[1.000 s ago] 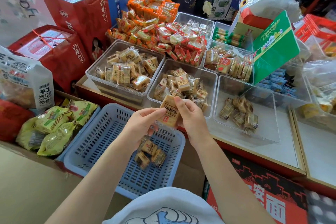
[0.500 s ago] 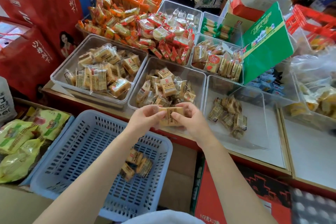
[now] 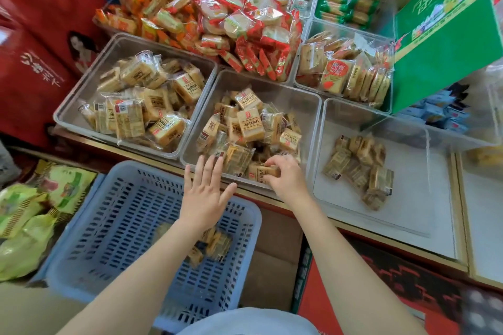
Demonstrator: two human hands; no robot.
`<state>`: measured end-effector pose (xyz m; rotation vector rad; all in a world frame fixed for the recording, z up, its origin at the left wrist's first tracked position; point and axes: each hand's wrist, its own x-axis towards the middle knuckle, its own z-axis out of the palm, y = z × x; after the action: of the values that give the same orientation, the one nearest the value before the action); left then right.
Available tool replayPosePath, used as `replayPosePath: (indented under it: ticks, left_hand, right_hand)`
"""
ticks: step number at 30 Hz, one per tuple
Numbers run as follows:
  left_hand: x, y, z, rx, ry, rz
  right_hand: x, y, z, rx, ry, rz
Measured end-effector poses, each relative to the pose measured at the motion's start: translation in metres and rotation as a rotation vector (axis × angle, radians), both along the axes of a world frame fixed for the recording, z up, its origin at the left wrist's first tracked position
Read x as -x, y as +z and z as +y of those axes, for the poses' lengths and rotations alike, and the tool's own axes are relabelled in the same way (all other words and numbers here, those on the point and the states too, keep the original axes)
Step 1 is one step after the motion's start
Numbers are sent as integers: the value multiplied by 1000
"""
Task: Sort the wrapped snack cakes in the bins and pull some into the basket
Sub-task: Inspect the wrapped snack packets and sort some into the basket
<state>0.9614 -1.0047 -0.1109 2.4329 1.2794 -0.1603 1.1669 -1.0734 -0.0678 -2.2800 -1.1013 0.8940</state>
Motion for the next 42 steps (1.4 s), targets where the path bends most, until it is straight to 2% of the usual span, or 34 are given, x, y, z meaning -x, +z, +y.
replayPosePath:
  ticks: [5,8,11,14,17,21,23,27,30,34,38,42]
  left_hand:
    - [-2,0,0,-19,8,37]
    - [-17,9,-10,-49,61,-30]
    - [-68,16,-41,-189,-76,-209]
    - [-141,15,-70,-193,-217,-314]
    - [-195,8,-80,-159,-242,-229]
    - [-220,-4,-82,-132,-191,-70]
    - [-221,-4,-83,-143,-181,-77]
    - [-221,-1,-84,-113,-167,-48]
    - [-222,1,-84,-104,-164,-41]
    - [-221,-2,-83,-123,-177,-45]
    - [-231,-1,-80,-139,-181,-44]
    - [-257,3,-72,-163,-148,-20]
  right_hand:
    - [-10,0,10,16,9,-14]
    - [-25,14,-2,-88,-18,81]
    - [-53,18,-28,-255,-189,122]
    - [-96,7,-61,-268,-389,113]
    - [-144,-15,-83,-107,-554,229]
    - [-188,-65,-83,192,-638,411]
    - [-195,-83,-74,165,-734,469]
    - [-196,-102,-47,82,-927,395]
    - [-193,-103,-37,61,-949,383]
    - [-197,-96,-44,-7,-953,564]
    - [-208,-71,-65,-104,-848,778]
    - [-239,-42,-86,-259,-877,708]
